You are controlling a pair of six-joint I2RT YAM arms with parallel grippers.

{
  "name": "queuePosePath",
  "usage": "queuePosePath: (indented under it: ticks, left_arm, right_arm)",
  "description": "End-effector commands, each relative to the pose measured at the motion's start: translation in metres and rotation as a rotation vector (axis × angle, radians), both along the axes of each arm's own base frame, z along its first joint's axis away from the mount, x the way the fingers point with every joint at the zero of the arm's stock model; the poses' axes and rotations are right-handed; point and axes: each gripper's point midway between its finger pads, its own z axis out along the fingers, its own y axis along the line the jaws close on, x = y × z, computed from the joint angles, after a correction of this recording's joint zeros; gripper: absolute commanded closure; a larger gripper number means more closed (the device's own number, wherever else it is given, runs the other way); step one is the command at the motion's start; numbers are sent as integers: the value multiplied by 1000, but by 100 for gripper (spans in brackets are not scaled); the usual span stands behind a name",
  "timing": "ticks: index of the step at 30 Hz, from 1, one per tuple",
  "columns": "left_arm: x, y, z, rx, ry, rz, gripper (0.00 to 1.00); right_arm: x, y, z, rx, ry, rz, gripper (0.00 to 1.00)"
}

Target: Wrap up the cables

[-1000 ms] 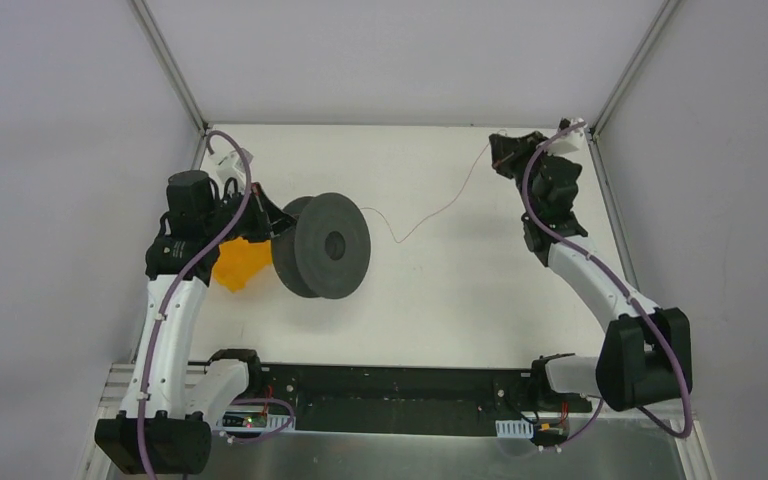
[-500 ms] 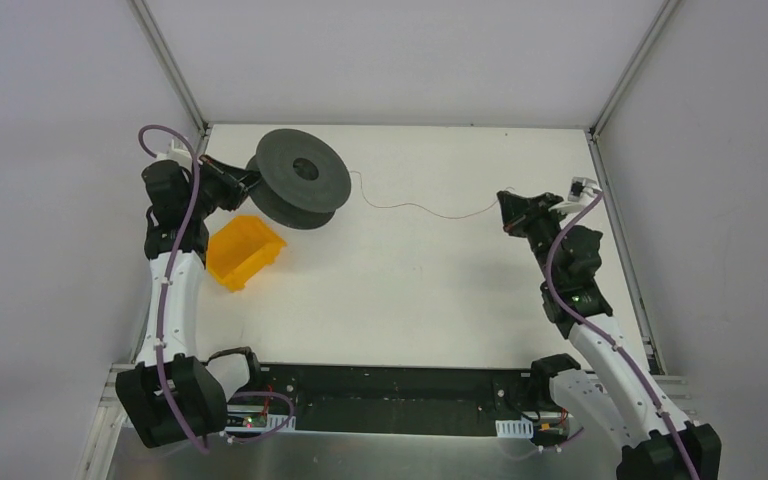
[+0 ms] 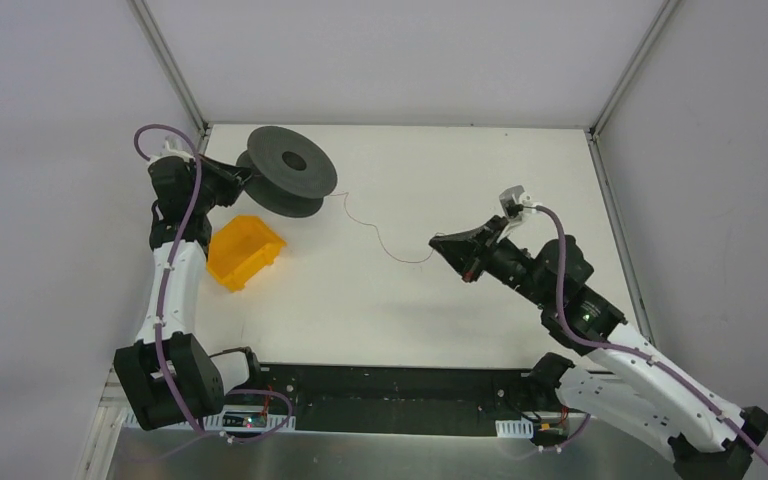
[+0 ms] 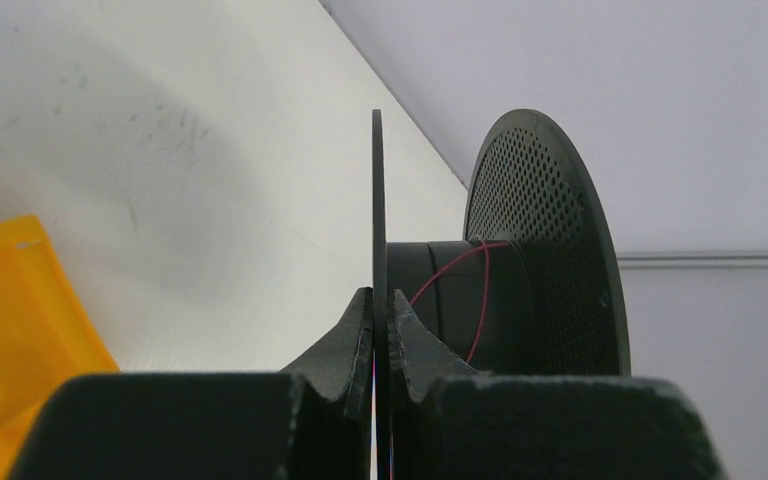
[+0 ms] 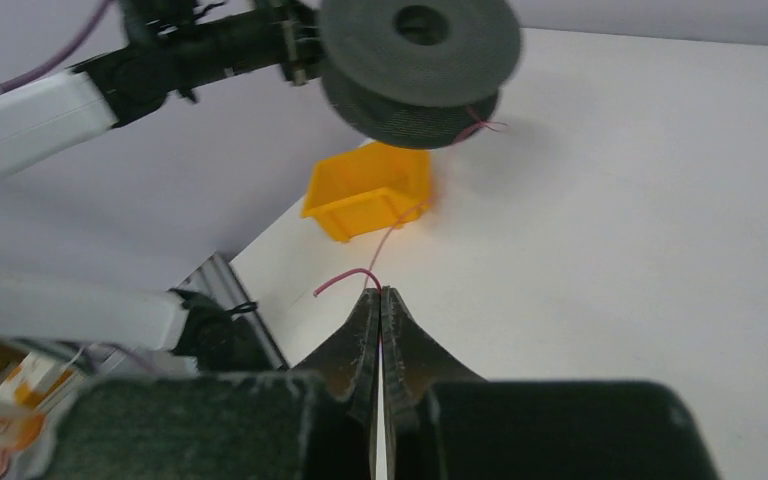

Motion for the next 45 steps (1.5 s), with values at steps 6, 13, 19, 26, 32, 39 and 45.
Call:
queuePosePath:
  ticks: [6, 13, 19, 26, 32, 39, 45]
  left_arm:
    - [3, 5, 26, 357, -86, -35, 100]
    - [-7, -54, 4, 642, -57, -198, 100]
    - [-27, -102, -24, 802, -71, -376, 100]
    - [-56, -130, -40, 854, -96, -514, 100]
    - [-83, -153, -44, 838, -153, -646, 100]
    - [-116, -165, -52, 820, -172, -819, 100]
    - [-130, -164, -24, 743, -242, -825, 100]
  right_arm:
    - [-86, 80, 97, 49, -208, 423, 100]
    - [-96, 119, 183, 251, -272, 506, 100]
    - [-72, 130, 243, 354, -330, 403, 100]
    - [-3, 129, 271, 456, -258, 224, 100]
    - [58, 126, 272, 514, -197, 123, 100]
    - [164, 83, 221, 486, -60, -78, 100]
    - [213, 25, 151, 378, 5, -226, 100]
